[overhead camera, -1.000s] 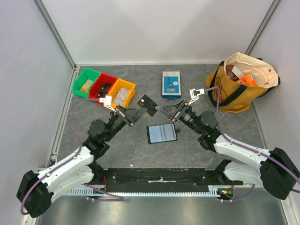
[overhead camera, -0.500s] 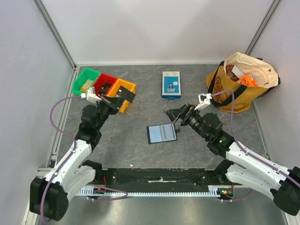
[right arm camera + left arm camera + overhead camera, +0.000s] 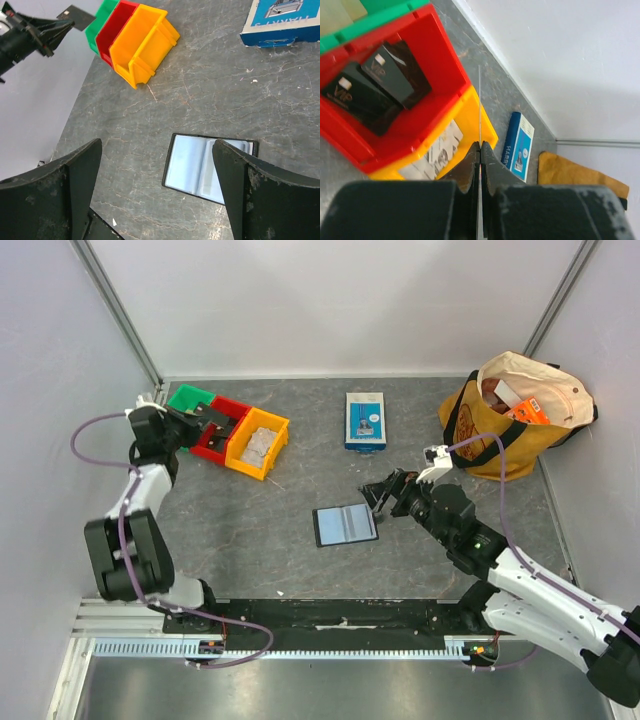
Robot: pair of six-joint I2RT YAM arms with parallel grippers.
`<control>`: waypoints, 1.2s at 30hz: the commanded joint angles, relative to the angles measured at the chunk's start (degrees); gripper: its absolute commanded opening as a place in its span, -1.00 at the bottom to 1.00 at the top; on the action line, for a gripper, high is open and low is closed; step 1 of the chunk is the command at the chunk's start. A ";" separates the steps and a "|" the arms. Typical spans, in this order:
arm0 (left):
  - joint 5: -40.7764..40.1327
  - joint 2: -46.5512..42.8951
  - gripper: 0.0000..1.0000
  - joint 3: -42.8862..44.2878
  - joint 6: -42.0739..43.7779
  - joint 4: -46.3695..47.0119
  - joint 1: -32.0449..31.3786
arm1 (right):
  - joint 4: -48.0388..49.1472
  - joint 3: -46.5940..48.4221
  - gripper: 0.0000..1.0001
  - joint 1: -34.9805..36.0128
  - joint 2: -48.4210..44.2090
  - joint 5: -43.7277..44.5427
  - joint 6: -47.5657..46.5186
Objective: Take the credit cards out of the card holder
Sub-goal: Place the credit card in the storage box.
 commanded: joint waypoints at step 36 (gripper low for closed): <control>-0.03 20.77 0.04 14.86 7.81 -15.69 3.55 | -5.45 0.04 0.96 0.06 -4.80 -1.08 -2.75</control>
